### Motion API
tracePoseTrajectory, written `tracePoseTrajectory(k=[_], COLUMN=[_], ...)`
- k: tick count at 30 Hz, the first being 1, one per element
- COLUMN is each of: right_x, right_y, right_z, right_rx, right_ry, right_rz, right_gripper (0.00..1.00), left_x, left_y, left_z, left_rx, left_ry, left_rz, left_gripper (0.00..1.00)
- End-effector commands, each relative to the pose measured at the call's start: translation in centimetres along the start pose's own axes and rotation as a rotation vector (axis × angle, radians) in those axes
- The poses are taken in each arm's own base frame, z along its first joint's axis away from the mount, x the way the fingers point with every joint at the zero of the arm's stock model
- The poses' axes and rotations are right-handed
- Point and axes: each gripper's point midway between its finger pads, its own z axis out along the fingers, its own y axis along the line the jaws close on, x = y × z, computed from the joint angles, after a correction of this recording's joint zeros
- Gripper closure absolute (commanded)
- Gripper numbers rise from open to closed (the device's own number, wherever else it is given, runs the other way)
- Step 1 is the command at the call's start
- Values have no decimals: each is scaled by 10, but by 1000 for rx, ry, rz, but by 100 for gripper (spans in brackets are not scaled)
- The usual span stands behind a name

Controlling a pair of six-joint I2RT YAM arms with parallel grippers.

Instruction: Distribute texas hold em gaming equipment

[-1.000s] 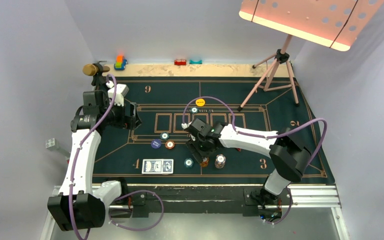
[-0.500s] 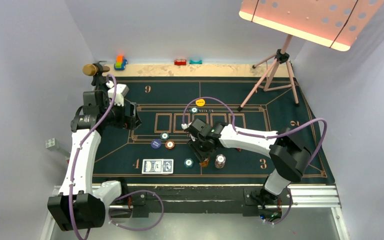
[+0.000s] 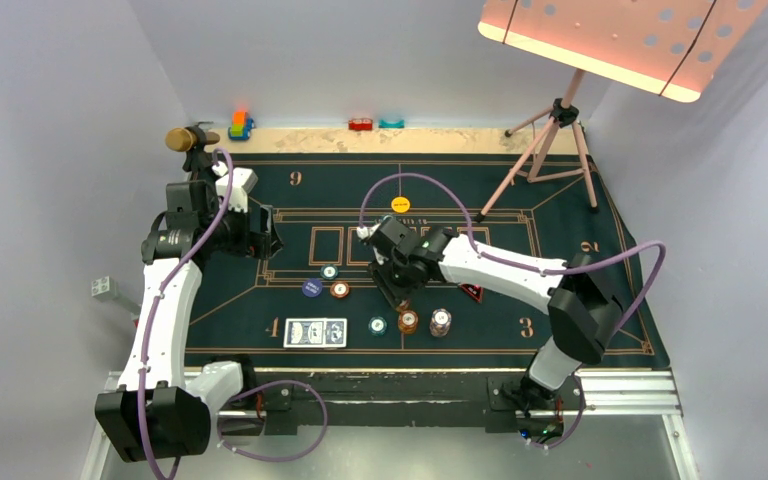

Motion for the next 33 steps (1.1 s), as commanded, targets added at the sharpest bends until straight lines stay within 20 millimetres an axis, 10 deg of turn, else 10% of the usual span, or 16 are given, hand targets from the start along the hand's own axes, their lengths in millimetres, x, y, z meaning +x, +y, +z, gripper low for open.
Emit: tracePoseTrajectory(k=[1, 15, 33], right_x=[-44, -134, -164], right_y=[-19, -165, -203], right_z=[-26, 10, 75], right_rx=[21, 262, 284], right_ry=[-108, -198, -198], right_rz=[91, 432, 468], right_gripper=[83, 83, 84], left_x=[-7, -7, -6], left_y=[1, -1, -1], left_z=[-4, -5, -3], left_rx=[-5, 1, 5], left_ry=[-35, -39, -33], left_rz=[10, 15, 13], left_gripper=[0, 0, 0])
